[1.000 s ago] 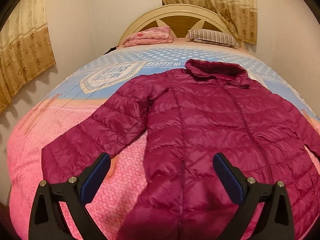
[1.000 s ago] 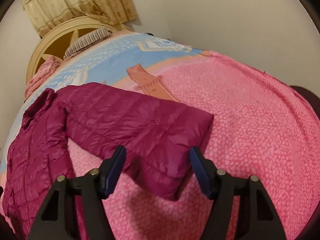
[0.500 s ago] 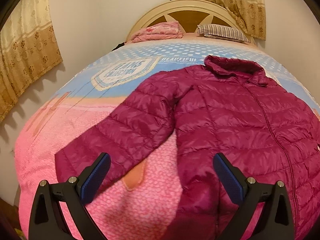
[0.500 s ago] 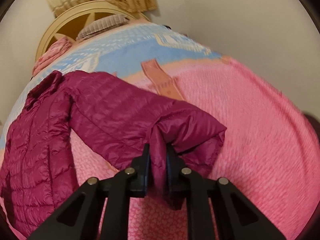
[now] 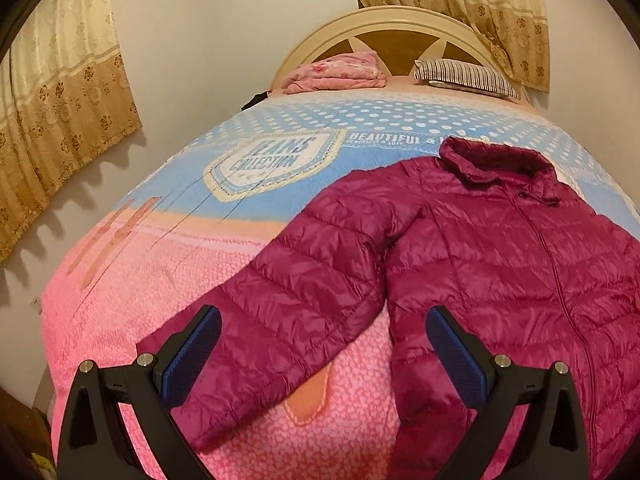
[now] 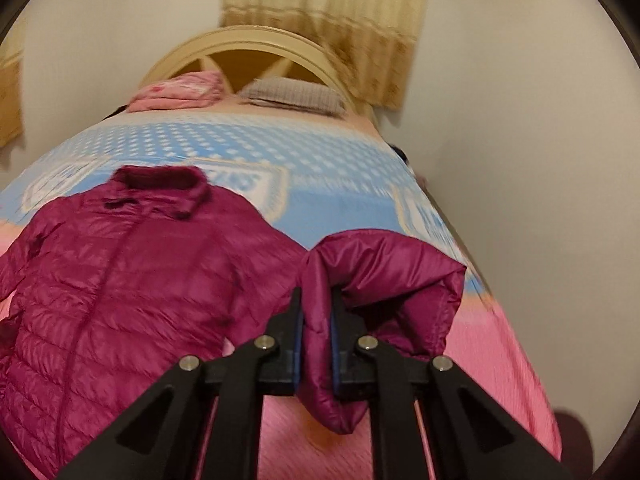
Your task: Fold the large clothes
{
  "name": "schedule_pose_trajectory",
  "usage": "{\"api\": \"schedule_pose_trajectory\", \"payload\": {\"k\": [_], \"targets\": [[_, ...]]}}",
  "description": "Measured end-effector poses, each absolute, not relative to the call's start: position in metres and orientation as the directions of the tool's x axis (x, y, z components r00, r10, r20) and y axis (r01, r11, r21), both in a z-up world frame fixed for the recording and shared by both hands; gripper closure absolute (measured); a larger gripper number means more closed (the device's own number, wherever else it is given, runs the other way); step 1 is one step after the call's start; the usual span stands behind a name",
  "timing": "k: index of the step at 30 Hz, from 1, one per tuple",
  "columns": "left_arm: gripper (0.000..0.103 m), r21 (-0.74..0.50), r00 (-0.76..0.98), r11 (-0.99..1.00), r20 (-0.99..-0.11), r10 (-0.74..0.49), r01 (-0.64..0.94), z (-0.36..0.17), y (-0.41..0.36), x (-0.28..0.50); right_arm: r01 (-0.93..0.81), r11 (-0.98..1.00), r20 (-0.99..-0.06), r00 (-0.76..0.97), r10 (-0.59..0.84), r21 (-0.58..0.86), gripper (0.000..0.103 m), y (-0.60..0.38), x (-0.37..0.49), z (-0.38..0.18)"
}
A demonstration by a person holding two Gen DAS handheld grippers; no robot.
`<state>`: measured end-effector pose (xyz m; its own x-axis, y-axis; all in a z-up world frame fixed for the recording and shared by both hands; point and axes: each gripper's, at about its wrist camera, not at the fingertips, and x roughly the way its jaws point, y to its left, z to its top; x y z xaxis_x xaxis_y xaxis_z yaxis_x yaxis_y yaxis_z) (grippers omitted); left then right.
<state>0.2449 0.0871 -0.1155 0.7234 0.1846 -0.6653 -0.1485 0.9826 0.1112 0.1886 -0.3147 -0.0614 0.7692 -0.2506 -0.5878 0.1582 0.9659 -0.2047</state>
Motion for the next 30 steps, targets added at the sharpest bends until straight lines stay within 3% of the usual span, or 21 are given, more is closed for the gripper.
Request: {"api": "schedule_pose_trajectory", "payload": {"k": [6,19,22,23,24,26,30], "targets": [[0.001,0.098,0.72,0.98,-0.667,0.193,-0.171,-0.116,0.092,0.258,0.028,0.97,-0.58,0.797,-0.168,-0.242,0.091,-0.252,0.229,-0.065],[0.001,0.107,0.676,0.974,-0.705,0.215,-0.198,-0.135,0.094,0.304,-0.136,0.977,-0.655,0.756,-0.003,-0.161,0.09,-0.143,0.286,-0.134],[0.001,0.13,0.674,0.973,-0.703,0.227,-0.191,-0.137,0.091,0.306,-0.168,0.982,-0.678,0.732,0.062,-0.091,0.084,-0.132,0.291,-0.149],[0.001,0.135,0.672,0.972,-0.704,0.23,-0.191,-0.137,0.091,0.306,-0.18,0.982,-0.686,0.722,0.09,-0.062,0.071,-0.13,0.291,-0.154],[0.001,0.141,0.669,0.971,-0.705,0.236,-0.194,-0.138,0.092,0.307,-0.195,0.98,-0.691,0.713,0.115,-0.037,0.048,-0.127,0.29,-0.159],[0.001,0.149,0.666,0.969,-0.705,0.246,-0.199,-0.139,0.092,0.308,-0.224,0.974,-0.679,0.719,0.15,-0.022,0.027,-0.122,0.281,-0.161],[0.001,0.163,0.67,0.965,-0.696,0.259,-0.204,-0.133,0.085,0.311,-0.317,0.948,-0.685,0.695,0.218,-0.02,0.027,-0.116,0.254,-0.162]]}}
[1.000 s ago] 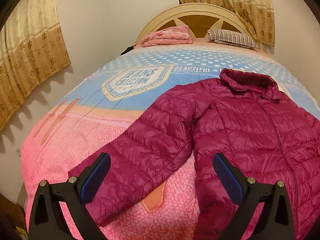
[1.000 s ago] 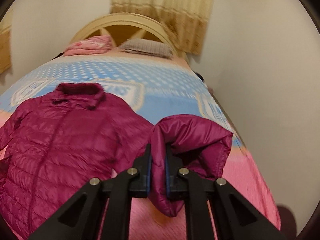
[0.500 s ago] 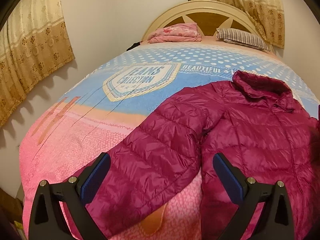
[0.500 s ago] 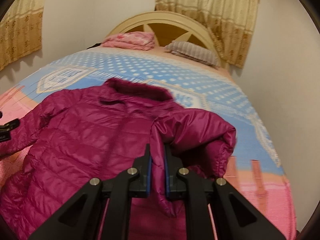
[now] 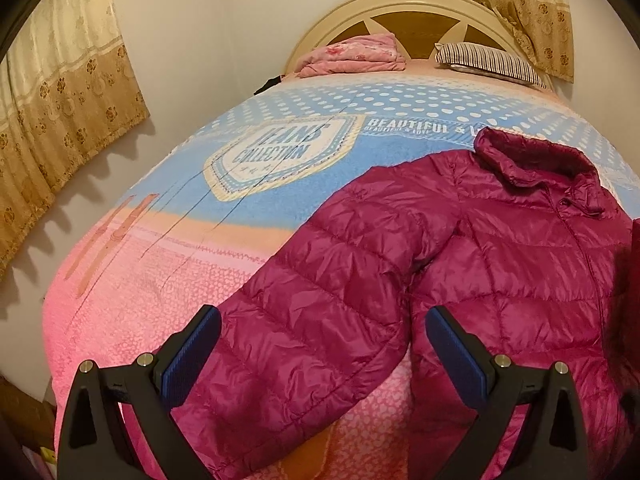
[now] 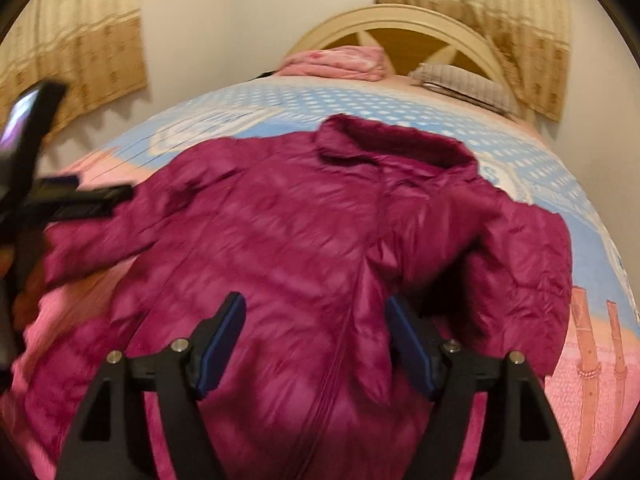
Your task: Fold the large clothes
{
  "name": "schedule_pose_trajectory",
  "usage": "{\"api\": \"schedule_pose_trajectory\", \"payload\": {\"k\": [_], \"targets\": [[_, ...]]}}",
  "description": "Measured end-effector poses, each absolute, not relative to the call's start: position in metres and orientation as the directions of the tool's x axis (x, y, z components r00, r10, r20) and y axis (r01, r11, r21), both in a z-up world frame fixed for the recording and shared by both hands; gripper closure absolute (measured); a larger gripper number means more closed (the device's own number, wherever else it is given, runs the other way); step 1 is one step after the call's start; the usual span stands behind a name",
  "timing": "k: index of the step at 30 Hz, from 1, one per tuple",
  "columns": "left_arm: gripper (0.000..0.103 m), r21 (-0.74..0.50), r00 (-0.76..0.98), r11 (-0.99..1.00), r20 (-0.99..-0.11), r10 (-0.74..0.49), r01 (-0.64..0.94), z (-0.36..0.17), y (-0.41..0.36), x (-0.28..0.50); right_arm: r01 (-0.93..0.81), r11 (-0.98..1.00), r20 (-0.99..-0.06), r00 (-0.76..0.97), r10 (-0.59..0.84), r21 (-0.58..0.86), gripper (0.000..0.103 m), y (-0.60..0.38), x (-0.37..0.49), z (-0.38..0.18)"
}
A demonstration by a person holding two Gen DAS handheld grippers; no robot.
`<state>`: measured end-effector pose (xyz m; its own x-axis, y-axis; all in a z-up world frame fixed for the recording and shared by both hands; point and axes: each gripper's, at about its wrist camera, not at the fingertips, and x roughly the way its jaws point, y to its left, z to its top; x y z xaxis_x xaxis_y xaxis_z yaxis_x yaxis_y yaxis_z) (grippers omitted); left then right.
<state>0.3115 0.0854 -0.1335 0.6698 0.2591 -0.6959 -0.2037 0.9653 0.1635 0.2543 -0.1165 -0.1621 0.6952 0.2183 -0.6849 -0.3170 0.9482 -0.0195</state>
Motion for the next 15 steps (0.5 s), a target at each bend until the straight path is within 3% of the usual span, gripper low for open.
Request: {"api": "schedule_pose_trajectory", "payload": {"k": [9,13,15], "targets": [[0.001,0.17,0.722,0.978,-0.661,0.206,-0.123,-0.107,0.024,0.308,-0.375,0.925,-0.733,0.644,0.22,-0.052,0.029,-0.136,0.201,-0.172],[0.001,0.192,0.727,0.976,-0.655,0.206,-0.104,-0.107,0.007,0.308,-0.373,0.928,-0.742,0.618,0.259,0.013,0.029,-0.152,0.194,-0.173],[0.001,0.185,0.718,0.978,-0.667,0.2,-0.101,-0.111,0.003,0.309,-0.364,0.93,-0.738,0.639,0.218,-0.041,0.029,-0.151,0.189,-0.175]]}}
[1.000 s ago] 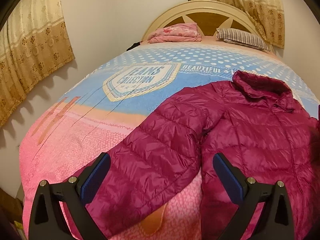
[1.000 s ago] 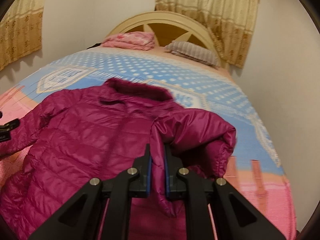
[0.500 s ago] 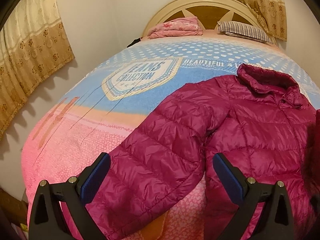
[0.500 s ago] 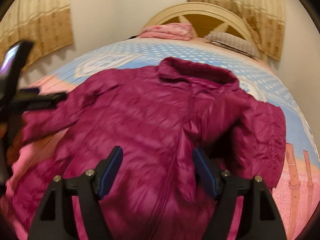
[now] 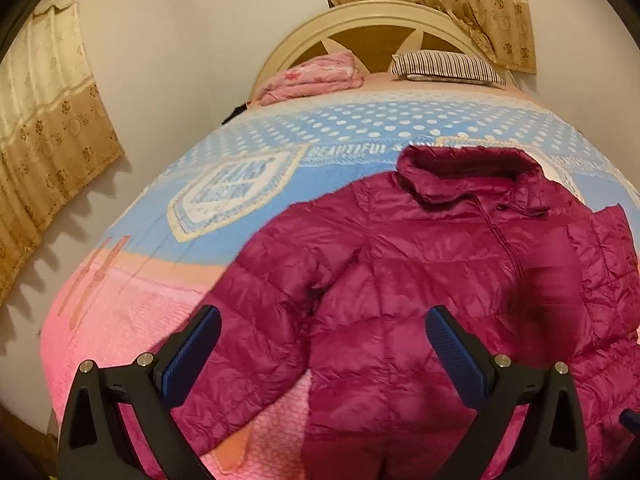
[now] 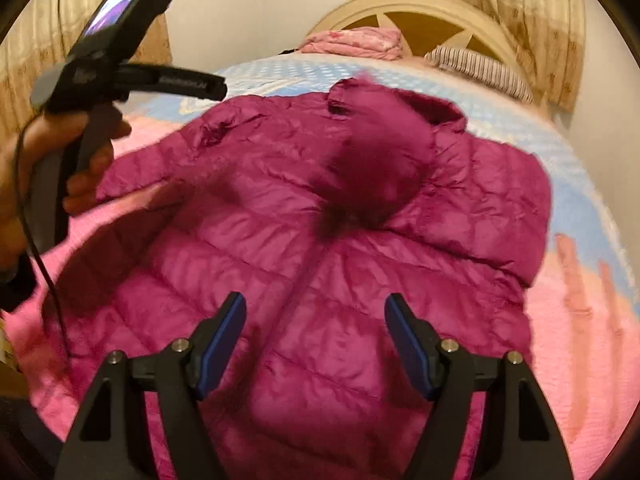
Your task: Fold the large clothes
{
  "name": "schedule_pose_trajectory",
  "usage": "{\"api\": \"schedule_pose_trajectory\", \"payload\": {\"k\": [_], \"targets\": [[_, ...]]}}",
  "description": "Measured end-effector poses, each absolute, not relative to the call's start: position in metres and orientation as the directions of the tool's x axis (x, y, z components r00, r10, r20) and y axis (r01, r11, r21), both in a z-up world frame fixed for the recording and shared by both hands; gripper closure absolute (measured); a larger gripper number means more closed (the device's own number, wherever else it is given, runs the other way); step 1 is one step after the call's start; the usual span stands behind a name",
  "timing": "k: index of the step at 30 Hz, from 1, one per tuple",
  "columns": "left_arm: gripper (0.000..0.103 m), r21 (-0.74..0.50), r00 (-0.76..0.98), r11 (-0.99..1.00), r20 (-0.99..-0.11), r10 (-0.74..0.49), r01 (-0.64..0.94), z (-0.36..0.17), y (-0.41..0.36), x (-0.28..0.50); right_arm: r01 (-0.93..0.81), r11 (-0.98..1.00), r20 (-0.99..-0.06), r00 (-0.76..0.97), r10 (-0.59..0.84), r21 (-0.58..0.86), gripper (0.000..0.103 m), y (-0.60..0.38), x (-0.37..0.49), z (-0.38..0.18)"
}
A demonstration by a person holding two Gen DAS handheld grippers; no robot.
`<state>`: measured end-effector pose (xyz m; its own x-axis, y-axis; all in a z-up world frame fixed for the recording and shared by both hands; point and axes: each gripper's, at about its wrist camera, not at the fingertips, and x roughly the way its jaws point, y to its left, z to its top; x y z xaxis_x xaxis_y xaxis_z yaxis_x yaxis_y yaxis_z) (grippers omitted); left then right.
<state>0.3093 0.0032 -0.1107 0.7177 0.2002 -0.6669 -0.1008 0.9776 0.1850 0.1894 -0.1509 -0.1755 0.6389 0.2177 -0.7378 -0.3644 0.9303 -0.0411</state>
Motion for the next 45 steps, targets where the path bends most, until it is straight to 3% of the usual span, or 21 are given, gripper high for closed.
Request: {"api": "schedule_pose_trajectory", "payload": {"k": [2,5,11,17,19,22,25,28,35,38,40,42,44,45], "targets": [[0.001,0.184,0.712,0.978,-0.674,0.198,-0.098,-0.114,-0.002,0.311,-0.32,0.944,-0.737,0.656,0.161,-0.078,0.033,-0.156,0.194,-0.179],[0.001,0.177,0.705,0.981,-0.686,0.18,-0.079,-0.117,-0.019,0.315,-0.218,0.972,-0.735,0.673,0.089,-0.082,0.047,-0.176,0.216,-0.179],[0.001,0.129,0.706,0.991,-0.704,0.076,0.022,-0.116,-0.069,0.335,0.057,0.996,-0.695,0.713,-0.093,-0.074,0.047,-0.232,0.268,-0.169],[0.003,0.112,0.658,0.99,-0.752,0.026,0.089,-0.144,-0.097,0.352,0.071,0.994,-0.695,0.711,-0.107,-0.08,0.041,-0.235,0.274,-0.184],[0.035,0.102,0.647,0.989,-0.763,0.007,0.109,-0.151,-0.101,0.353,0.07,0.993,-0.696,0.709,-0.114,-0.091,0.039,-0.232,0.275,-0.191],[0.063,0.071,0.619,0.987,-0.785,-0.034,0.145,-0.16,-0.105,0.352,0.076,0.995,-0.706,0.702,-0.094,-0.057,0.039,-0.24,0.268,-0.2],[0.079,0.048,0.619,0.985,-0.782,-0.064,0.163,-0.16,-0.107,0.349,0.081,0.996,-0.714,0.695,-0.084,-0.039,0.035,-0.244,0.27,-0.203],[0.086,0.054,0.632,0.984,-0.772,-0.066,0.169,-0.154,-0.105,0.34,0.08,0.997,-0.716,0.694,-0.069,-0.019,0.033,-0.248,0.269,-0.205],[0.087,0.15,0.674,0.973,-0.738,-0.007,0.175,-0.143,-0.073,0.306,0.124,0.991,-0.672,0.739,-0.06,0.048,0.033,-0.264,0.254,-0.193],[0.079,0.182,0.667,0.967,-0.745,0.016,0.181,-0.147,-0.07,0.306,0.137,0.989,-0.678,0.732,-0.069,0.048,0.033,-0.269,0.253,-0.19],[0.044,0.22,0.681,0.964,-0.729,0.062,0.148,-0.146,-0.069,0.305,0.142,0.989,-0.688,0.721,-0.082,0.03,0.033,-0.27,0.256,-0.187],[0.033,0.229,0.732,0.967,-0.677,0.075,0.112,-0.135,-0.066,0.301,0.158,0.987,-0.69,0.716,-0.104,0.015,0.033,-0.274,0.257,-0.181],[0.03,0.232,0.784,0.97,-0.614,0.091,0.07,-0.121,-0.063,0.293,0.175,0.984,-0.68,0.724,-0.119,0.015,0.033,-0.282,0.258,-0.169],[0.022,0.224,0.8,0.973,-0.594,0.087,0.06,-0.114,-0.062,0.292,0.183,0.983,-0.672,0.73,-0.127,0.014,0.033,-0.285,0.259,-0.162]]}}
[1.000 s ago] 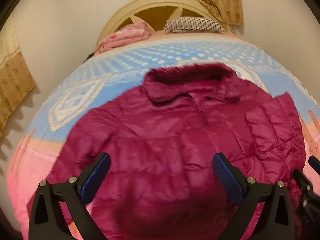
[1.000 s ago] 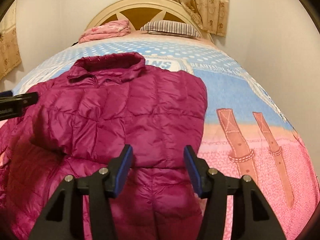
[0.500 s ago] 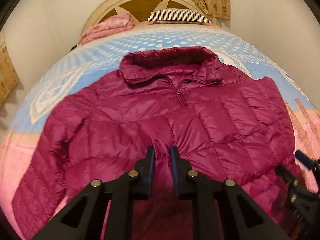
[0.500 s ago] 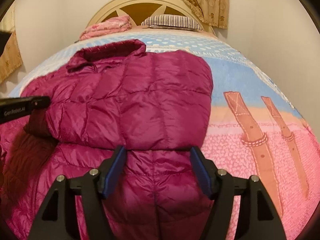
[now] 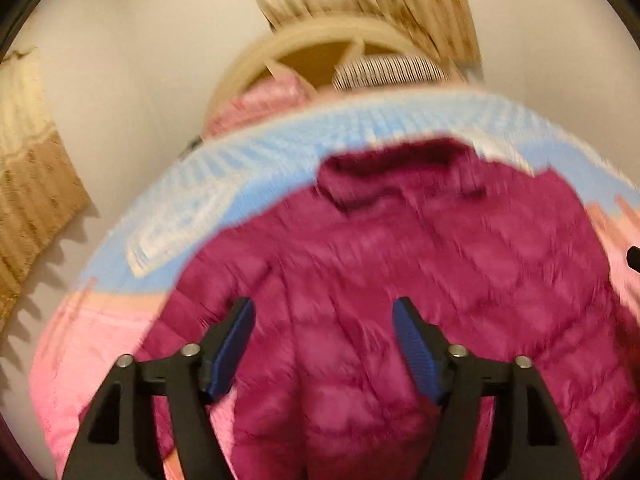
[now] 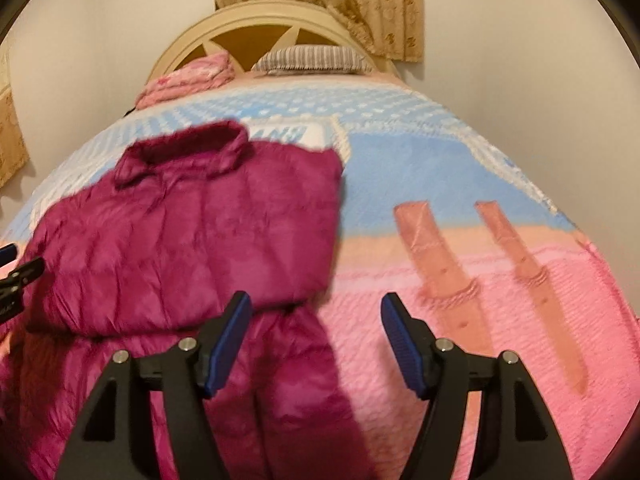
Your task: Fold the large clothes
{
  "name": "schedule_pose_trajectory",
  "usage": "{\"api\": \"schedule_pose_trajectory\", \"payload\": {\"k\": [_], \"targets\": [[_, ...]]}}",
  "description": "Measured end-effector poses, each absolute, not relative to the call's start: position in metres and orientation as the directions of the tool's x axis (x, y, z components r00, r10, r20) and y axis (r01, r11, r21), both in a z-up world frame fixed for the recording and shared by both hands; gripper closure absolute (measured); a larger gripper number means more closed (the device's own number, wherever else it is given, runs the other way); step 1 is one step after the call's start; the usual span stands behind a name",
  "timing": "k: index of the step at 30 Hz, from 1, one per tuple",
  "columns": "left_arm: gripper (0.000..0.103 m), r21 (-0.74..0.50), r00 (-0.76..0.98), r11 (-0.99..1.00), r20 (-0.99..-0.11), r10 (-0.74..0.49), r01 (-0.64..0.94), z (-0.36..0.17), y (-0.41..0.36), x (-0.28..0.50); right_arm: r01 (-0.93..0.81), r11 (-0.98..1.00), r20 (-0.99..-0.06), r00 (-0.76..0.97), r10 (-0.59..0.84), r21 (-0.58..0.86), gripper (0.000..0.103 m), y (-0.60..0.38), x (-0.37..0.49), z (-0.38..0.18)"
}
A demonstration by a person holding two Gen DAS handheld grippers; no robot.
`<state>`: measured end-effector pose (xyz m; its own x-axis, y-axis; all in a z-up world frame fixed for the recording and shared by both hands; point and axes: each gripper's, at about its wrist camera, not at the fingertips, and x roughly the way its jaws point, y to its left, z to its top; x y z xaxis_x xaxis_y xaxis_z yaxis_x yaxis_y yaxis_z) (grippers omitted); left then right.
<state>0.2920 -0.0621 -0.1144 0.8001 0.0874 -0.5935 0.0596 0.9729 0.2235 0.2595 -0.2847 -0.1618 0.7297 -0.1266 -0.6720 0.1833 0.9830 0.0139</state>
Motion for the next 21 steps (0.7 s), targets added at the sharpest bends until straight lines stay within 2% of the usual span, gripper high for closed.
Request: {"api": "schedule_pose_trajectory", "payload": {"k": [1,3,7,9,12,17,21], "targets": [[0.016,0.21,0.806,0.976,-0.587,0.073,0.064,-0.112,-0.063,0.292,0.188,0.982,-0.666,0.734,-0.133,0.011,0.033,-0.286,0.261,-0.156],[0.016,0.224,0.804,0.973,-0.587,0.089,0.056,-0.114,-0.069,0.301,0.183,0.983,-0.648,0.751,-0.127,0.02,0.033,-0.287,0.27,-0.144],[0.016,0.292,0.774,0.956,-0.612,0.165,0.026,-0.141,-0.083,0.32,0.106,0.991,-0.645,0.764,-0.027,0.084,0.033,-0.277,0.304,-0.144],[0.016,0.366,0.754,0.931,-0.609,0.247,-0.01,-0.161,-0.086,0.329,0.078,0.994,-0.651,0.759,-0.014,0.07,0.033,-0.269,0.315,-0.152],[0.016,0.339,0.719,0.941,-0.651,0.243,-0.011,-0.182,-0.078,0.338,0.048,0.996,-0.682,0.731,0.015,0.073,0.039,-0.262,0.329,-0.175],[0.015,0.327,0.706,0.945,-0.672,0.223,0.012,-0.199,-0.078,0.342,0.039,0.996,-0.737,0.675,0.037,0.085,0.039,-0.267,0.336,-0.211],[0.009,0.295,0.695,0.955,-0.688,0.209,0.005,-0.203,-0.072,0.347,0.047,0.992,-0.747,0.662,0.055,0.114,0.039,-0.271,0.336,-0.217]]}}
